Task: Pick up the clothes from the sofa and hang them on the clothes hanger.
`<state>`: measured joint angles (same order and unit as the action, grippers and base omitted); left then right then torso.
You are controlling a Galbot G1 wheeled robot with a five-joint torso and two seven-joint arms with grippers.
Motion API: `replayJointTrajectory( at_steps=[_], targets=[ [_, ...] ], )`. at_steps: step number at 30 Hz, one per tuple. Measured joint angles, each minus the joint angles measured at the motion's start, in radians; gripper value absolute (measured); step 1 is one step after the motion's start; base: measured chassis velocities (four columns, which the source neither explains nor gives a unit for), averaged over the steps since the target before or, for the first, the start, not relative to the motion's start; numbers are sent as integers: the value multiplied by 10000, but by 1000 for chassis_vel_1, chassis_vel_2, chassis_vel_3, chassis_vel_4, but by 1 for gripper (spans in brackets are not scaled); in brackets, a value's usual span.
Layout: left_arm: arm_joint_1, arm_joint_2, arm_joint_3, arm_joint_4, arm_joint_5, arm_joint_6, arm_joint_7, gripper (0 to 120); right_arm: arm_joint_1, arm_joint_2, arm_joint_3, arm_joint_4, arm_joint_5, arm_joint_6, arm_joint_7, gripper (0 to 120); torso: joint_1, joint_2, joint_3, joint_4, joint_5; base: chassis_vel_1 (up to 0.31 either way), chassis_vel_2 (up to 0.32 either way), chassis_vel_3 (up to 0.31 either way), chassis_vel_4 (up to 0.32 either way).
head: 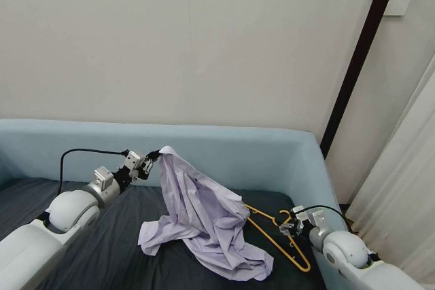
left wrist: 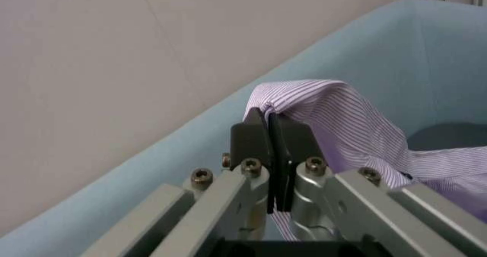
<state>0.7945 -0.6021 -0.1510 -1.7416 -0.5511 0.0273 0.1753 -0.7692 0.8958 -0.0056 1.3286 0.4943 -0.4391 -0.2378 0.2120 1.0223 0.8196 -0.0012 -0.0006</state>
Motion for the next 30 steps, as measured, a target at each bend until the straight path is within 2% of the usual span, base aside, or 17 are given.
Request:
replayJointTrajectory(
  at_steps=[2,6,7,13,20,22,26,28,30],
  targets=[
    [-68,58,113,0,-31,-40,7,0,238,352,79,-757,-323,-69,-180,99,0,0,0,1,-3,0,0,0,0],
    [-106,69,144,-15,-97,-81,6,0,555,965,267,-1813,-751,-131,-167,100,0,0,0,-4,-4,0,0,0,0],
    [-116,69,145,-27,-115,-94,-22,0,684,1299,427,-2432,-1142,-87,-280,100,0,1,0,1,-4,0,0,0,0],
    [-124,52,148,-61,-146,-189,-101,0,840,1853,686,-3548,-1412,221,-243,100,0,0,0,-2,-2,0,0,0,0],
    [-163,-168,214,-42,-150,-271,-119,0,919,2063,793,-4193,-1592,676,-97,79,0,0,0,-3,-4,0,0,0,0],
    [-143,-233,252,-15,-108,-333,-110,0,919,2120,819,-4310,-1593,743,-68,68,0,0,1,-3,-3,0,0,0,0],
    [-166,-263,286,6,-97,-354,-102,0,893,2159,827,-4327,-1590,739,-44,62,0,0,0,0,-3,0,0,0,0],
    [-229,-304,309,47,-99,-361,-82,0,847,2161,810,-4319,-1603,699,-68,51,0,0,0,-2,-2,0,0,0,0],
    [-231,-312,314,52,-99,-362,-77,0,837,2161,807,-4316,-1615,690,-79,48,0,0,0,-2,-3,0,0,0,0]
  ],
)
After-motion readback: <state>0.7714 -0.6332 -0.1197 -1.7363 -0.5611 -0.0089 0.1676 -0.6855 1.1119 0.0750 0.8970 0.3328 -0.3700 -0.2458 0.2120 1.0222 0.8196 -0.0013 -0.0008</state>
